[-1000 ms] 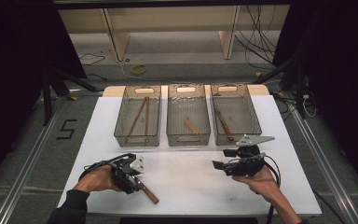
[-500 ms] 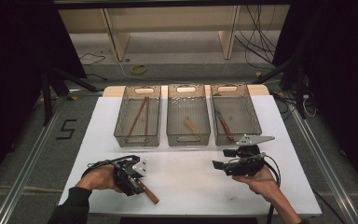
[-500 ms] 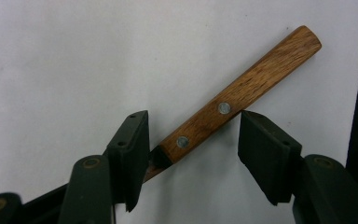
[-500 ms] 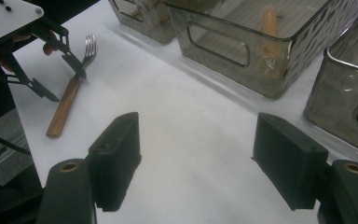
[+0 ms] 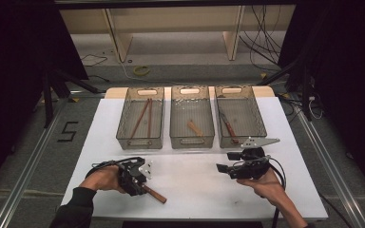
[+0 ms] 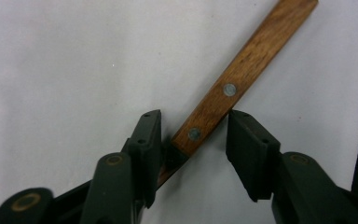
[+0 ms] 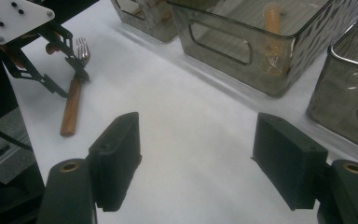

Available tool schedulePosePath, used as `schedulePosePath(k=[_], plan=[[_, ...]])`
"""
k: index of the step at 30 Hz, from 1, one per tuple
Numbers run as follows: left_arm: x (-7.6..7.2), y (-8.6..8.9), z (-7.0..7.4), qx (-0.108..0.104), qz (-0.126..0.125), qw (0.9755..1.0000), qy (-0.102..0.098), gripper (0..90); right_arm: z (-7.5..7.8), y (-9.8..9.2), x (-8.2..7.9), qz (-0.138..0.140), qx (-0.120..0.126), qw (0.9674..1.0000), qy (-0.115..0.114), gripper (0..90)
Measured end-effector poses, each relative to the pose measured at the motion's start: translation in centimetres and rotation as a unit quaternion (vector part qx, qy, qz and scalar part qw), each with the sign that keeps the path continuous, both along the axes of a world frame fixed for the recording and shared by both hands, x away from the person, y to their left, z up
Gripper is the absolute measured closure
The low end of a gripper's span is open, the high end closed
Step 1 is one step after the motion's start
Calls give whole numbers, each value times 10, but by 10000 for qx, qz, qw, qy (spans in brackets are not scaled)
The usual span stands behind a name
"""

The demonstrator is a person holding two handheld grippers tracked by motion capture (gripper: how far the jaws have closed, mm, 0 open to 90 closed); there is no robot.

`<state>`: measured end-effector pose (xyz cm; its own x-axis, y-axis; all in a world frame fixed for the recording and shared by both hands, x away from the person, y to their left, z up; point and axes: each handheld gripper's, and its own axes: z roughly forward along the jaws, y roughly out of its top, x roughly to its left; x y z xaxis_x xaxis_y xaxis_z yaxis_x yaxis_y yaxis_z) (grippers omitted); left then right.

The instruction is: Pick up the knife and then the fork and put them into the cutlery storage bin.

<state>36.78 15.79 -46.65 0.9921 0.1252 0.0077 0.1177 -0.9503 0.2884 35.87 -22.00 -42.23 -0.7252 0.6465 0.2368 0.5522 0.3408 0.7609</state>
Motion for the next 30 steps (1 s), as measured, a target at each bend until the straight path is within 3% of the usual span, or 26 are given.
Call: schedulePosePath(k=[12, 21, 29, 30], plan=[[2, 2, 0, -74, -34, 9999, 62, 760, 0, 0, 0, 13, 6, 10000, 6, 328], [1, -1, 4, 142, 1, 9999, -52, 771, 1, 1, -1, 41, 33, 10000, 19, 330], [-6, -8, 11, 22, -85, 9999, -51, 774, 1, 7, -2, 133, 45, 9999, 10, 329], [-6, -9, 13, 45, -195, 9998, -72, 773, 1, 7, -3, 148, 49, 9999, 14, 329]])
